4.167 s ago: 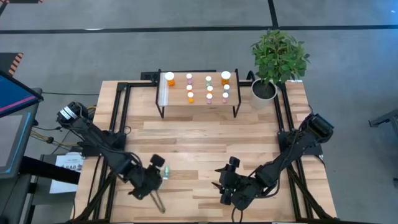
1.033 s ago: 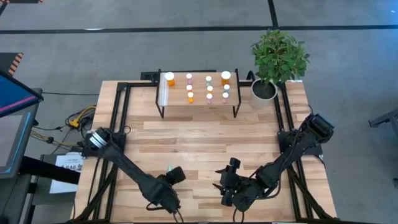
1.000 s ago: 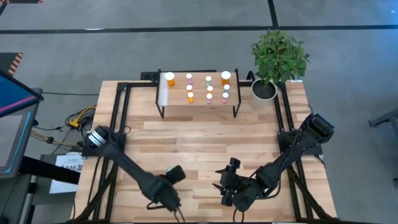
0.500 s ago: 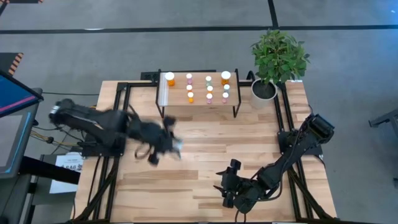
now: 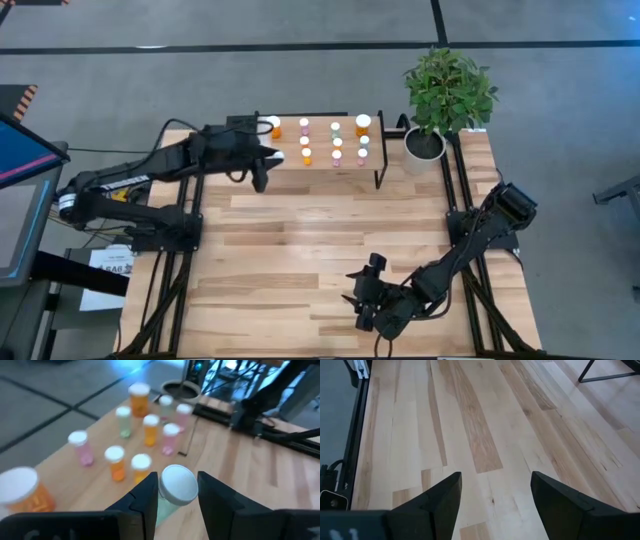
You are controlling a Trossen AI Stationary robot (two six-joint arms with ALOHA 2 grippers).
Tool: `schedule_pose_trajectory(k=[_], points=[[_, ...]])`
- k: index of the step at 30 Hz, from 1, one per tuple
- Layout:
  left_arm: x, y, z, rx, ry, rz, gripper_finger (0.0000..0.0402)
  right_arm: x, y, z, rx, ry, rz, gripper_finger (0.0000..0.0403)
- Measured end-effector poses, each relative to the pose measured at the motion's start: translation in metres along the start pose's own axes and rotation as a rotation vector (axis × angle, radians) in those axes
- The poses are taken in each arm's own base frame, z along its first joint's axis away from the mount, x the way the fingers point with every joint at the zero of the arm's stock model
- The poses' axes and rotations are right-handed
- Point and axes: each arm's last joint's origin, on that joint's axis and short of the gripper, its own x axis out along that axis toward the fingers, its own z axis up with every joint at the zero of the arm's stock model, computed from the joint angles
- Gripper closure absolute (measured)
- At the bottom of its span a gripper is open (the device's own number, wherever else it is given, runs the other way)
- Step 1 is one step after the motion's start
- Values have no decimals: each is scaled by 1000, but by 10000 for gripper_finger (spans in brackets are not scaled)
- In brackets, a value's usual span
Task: Pick and place medicine bottles onto shelf by color
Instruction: Put the small blue pill bottle on the shelf
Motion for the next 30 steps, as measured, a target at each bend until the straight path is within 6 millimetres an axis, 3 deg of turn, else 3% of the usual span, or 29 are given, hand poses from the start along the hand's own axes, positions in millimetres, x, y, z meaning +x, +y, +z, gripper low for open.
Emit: schedule_pose_trajectory(k=[8,13,19,26,30], points=[[29,27,-6,-42,58,103,297,-2,2,-1,-5,0,8,143],[28,30,-19,1,38,106,297,-6,6,-4,-14,0,21,143],[19,38,-38,-34,-166,106,297,-7,7,-5,-12,-3,27,143],[30,51,-65,-84,-133,142,297,-2,3,0,13,-14,19,143],[32,53,-71,-82,-117,156,297,1,1,2,13,-14,10,143]])
